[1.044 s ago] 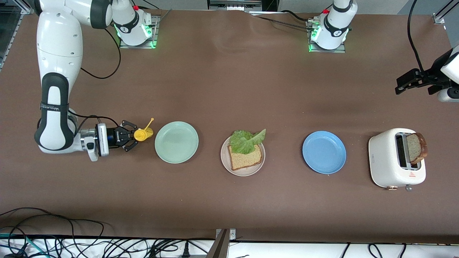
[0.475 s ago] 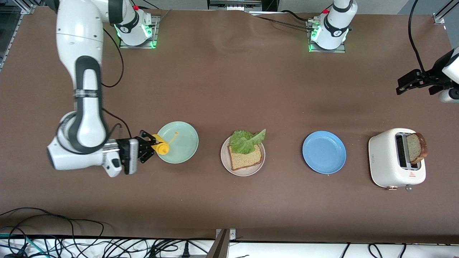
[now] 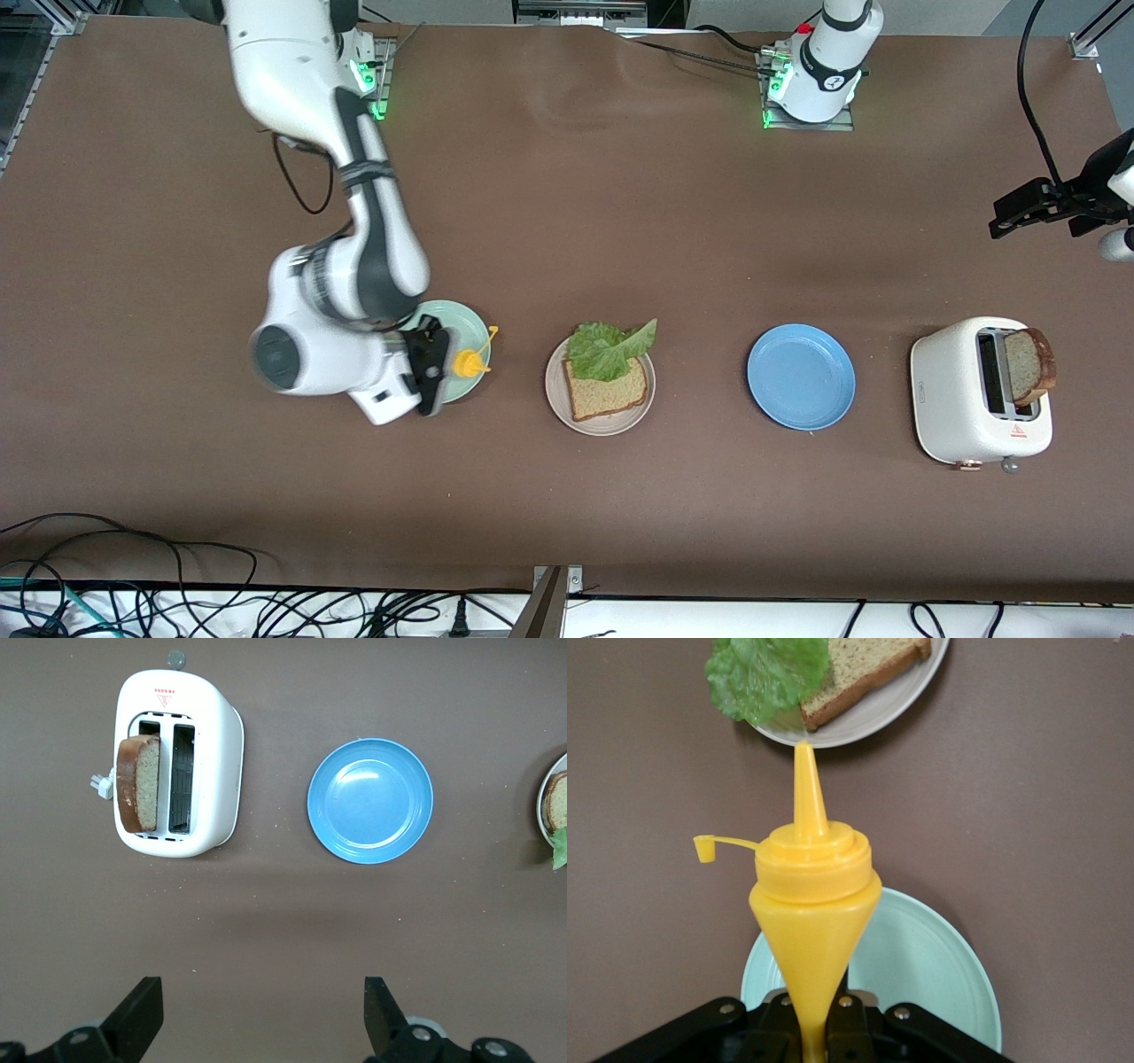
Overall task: Make sandwich on beige plate with both arms
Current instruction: 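Lift the mustard bottle and carry it toward the beige plate, then tilt the mustard bottle nozzle over the lettuce and bread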
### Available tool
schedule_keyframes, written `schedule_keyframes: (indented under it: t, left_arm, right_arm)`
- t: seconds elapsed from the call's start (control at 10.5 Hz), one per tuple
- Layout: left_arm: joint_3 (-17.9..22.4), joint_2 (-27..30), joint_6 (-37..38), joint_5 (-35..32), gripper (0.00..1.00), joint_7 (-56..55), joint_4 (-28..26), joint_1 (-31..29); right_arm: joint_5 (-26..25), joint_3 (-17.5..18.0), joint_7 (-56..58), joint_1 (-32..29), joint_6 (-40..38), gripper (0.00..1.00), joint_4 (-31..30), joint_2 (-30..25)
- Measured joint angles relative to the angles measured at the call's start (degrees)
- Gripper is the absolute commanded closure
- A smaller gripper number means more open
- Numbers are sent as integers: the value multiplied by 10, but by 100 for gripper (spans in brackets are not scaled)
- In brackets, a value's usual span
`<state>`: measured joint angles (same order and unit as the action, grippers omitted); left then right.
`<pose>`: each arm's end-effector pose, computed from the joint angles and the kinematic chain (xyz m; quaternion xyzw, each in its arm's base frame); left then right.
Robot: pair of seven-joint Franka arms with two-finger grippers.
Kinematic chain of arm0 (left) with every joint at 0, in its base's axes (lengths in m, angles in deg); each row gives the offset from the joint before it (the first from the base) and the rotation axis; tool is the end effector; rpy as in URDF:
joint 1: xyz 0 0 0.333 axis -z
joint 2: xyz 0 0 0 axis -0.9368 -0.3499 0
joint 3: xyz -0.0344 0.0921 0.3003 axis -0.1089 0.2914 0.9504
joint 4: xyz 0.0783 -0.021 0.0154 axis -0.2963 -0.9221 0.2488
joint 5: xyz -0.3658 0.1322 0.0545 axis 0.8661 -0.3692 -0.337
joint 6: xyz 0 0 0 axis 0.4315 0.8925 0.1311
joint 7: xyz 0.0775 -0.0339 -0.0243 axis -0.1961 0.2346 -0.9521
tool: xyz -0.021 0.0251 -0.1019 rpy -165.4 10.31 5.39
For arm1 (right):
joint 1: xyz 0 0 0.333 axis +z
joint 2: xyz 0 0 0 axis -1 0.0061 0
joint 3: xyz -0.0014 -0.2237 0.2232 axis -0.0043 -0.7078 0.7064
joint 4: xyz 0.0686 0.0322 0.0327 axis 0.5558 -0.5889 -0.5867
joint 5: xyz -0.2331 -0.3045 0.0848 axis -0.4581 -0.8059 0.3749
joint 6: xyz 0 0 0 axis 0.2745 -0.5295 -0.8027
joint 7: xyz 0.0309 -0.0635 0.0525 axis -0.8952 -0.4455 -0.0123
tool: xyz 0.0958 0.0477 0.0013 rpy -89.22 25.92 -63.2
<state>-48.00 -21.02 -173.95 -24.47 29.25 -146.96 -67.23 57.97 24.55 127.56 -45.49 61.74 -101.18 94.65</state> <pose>0.5643 0.0287 0.6056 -0.9992 -0.0208 0.0324 0.0113 0.6674 0.3224 0.2976 -0.7893 -0.6004 0.0276 0.1256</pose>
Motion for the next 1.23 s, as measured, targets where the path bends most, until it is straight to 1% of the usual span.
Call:
schedule_keyframes:
  t: [0.19,0.28,0.47,0.57,0.66,0.76,0.95,1.04,1.23]
  left_arm:
    - [0,0,0,0,0,0,0,0]
    - [0,0,0,0,0,0,0,0]
    - [0,0,0,0,0,0,0,0]
    - [0,-1,0,0,0,0,0,0]
    - [0,-1,0,0,0,0,0,0]
    - [0,-1,0,0,0,0,0,0]
    - [0,-2,0,0,0,0,0,0]
    - [0,-3,0,0,0,0,0,0]
    - [0,-4,0,0,0,0,0,-1]
  right_arm:
    - [-100,-1,-78,51,16,100,11,0]
    - [-137,-1,-117,70,22,100,13,0]
    - [-178,-1,-150,86,35,100,13,0]
    - [-210,-1,-157,92,37,100,13,1]
    - [-257,-1,-170,104,42,100,14,1]
    - [-309,0,-195,128,49,100,14,1]
    - [-393,1,-259,182,49,100,14,3]
    - [-423,2,-284,205,49,100,13,6]
    - [-442,2,-305,223,48,100,12,12]
